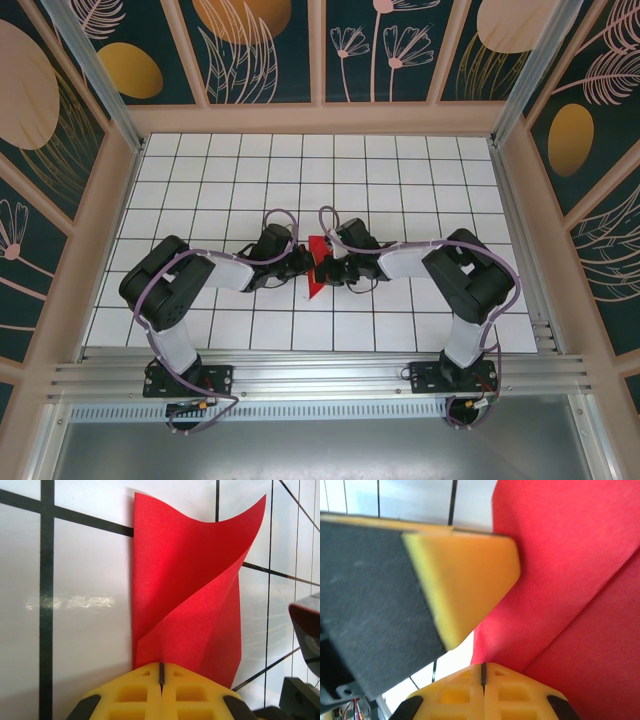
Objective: Fold a paper plane with a square sheet of paper (pick it up from the middle)
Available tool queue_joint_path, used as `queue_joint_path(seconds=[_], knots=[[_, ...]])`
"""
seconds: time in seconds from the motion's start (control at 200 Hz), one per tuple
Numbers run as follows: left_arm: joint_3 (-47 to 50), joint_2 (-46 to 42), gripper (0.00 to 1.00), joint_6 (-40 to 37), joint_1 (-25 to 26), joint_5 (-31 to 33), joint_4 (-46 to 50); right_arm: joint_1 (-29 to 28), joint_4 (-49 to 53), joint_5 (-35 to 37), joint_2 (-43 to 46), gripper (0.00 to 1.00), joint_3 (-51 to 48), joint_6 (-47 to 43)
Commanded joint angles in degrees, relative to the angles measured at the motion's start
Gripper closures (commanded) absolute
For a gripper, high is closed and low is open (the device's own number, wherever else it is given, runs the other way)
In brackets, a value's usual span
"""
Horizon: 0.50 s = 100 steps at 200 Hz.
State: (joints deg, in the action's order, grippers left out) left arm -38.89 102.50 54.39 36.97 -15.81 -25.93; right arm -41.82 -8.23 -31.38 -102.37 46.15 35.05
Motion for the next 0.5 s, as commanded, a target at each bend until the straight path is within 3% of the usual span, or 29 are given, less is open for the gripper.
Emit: queue_joint_path(seconds=[0.0,0.495], knots=[[1.1,0.8,0.95,0.7,-0.2,1.3,0.9,-1.6,-1.4,-0.9,2.1,0.95,-1.9,0.3],[1.8,0.5,0.95,1.4,-0.3,1.8,0.6,-2.9,-3.9,0.5,0.8,0.95,-3.5,2.8]])
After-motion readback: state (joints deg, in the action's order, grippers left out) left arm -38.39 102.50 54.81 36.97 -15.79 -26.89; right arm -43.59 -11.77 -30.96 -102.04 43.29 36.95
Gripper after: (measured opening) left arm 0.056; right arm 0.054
